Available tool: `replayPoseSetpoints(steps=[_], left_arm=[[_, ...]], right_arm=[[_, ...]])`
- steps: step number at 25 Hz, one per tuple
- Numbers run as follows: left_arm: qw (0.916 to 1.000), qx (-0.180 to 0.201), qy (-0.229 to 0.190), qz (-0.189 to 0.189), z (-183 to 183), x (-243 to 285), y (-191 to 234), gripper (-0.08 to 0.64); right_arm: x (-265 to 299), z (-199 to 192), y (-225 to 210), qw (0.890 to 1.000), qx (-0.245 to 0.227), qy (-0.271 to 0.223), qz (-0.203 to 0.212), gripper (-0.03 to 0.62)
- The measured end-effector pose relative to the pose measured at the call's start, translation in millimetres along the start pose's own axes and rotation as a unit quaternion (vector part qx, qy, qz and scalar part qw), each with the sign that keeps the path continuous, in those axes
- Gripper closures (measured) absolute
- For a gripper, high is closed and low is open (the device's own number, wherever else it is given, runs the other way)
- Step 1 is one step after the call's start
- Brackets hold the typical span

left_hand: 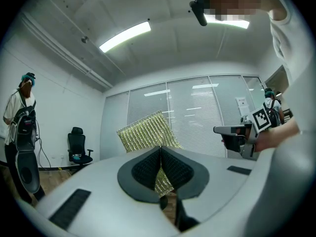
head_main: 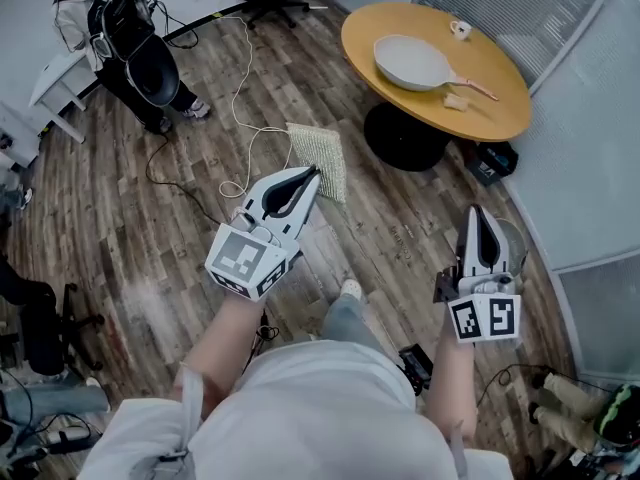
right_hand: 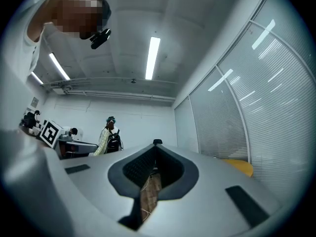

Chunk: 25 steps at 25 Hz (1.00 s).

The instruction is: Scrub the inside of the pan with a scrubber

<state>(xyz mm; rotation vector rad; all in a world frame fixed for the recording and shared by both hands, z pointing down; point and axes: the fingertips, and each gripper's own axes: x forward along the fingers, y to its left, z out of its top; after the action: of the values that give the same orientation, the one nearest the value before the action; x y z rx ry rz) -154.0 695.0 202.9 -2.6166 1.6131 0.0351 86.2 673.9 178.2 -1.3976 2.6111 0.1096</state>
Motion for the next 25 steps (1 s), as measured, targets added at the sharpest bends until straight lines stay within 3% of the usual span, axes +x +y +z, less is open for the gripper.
replayPoseSetpoints(steps=[7,14,25], left_arm=[[1.0,0.002,0.004,-0.002,-4.0,39.7,5.6,0.543],[0.9998,0.005,0.014,0.011,-8.4,54.2,17.3,0.543],[0.999,0.001,0.025,0.036,-5.8,137.2,36.0,0.543]], right_arm=[[23.4,-11.3,-38.8,1.0,0.014,0.004,-0.004,0.572],[44.1,-27.9,-50.4,0.999,0.025,0.021,0.008,0.572],[114.1,-37.1,-119.3,0.998,0.044,0.029,0.032,0.572]])
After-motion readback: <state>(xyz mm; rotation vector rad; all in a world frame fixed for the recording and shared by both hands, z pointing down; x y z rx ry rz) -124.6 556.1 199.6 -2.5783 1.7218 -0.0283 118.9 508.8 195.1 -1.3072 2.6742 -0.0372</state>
